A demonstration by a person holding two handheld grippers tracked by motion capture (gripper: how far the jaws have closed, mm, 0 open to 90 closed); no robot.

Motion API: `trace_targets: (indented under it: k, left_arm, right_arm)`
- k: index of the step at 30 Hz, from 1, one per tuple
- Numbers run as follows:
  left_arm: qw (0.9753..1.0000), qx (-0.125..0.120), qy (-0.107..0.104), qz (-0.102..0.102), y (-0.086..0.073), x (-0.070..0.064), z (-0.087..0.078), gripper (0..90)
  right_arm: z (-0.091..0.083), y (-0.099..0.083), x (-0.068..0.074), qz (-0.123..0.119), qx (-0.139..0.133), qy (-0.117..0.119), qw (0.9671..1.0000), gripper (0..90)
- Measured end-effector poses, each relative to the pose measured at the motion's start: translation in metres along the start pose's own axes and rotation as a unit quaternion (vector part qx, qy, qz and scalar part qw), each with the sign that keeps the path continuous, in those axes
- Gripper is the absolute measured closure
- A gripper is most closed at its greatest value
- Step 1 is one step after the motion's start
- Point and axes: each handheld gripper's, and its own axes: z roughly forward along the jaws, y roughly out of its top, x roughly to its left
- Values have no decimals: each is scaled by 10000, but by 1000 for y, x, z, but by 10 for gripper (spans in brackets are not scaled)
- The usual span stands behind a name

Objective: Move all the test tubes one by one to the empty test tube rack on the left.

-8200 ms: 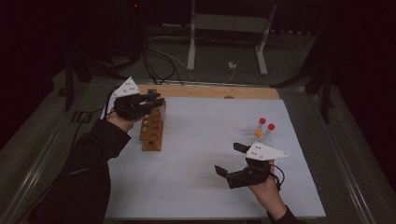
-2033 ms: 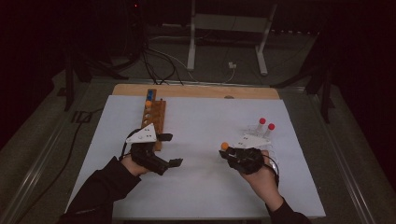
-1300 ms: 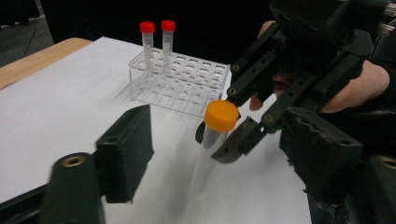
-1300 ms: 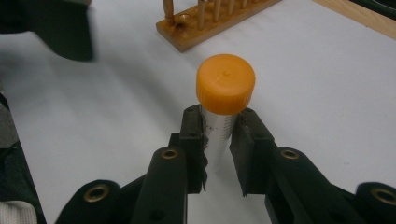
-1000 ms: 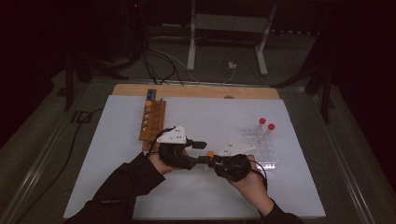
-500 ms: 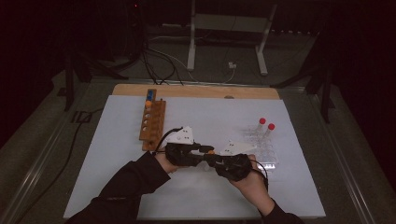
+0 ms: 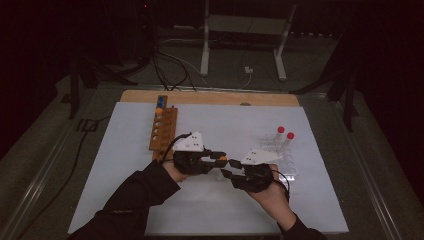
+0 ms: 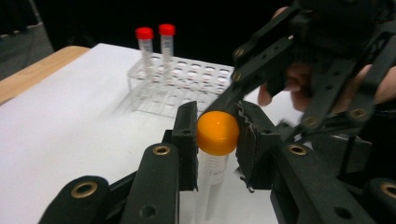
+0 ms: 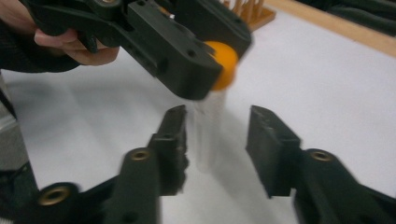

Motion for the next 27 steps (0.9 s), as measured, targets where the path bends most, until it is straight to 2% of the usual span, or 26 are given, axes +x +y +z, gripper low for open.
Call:
trace_targets:
  k: [5,9,14,17,23,27]
  left_arm:
    - [9996,-73,265,-37,3,9,-16,719]
    - [9988,-113,474,-86,6,19,-31,719]
    - [9965,-194,804,-147,9,31,-46,720]
    - [9947,-212,992,-183,11,39,-55,720]
    - [9907,-253,1310,-255,13,53,-71,720]
    - [9877,-291,1511,-276,13,60,-80,720]
  right_arm:
    - [-5,1,-1,58,-182,-70,9998,361]
    - [-8,2,-2,129,-347,-40,9993,241]
    - [-12,3,-2,167,-509,-75,9985,109]
    - [-13,3,-2,182,-557,-10,9983,27]
    - [-18,3,-5,201,-673,122,9975,0]
    - [-20,4,-5,196,-752,89,9969,0]
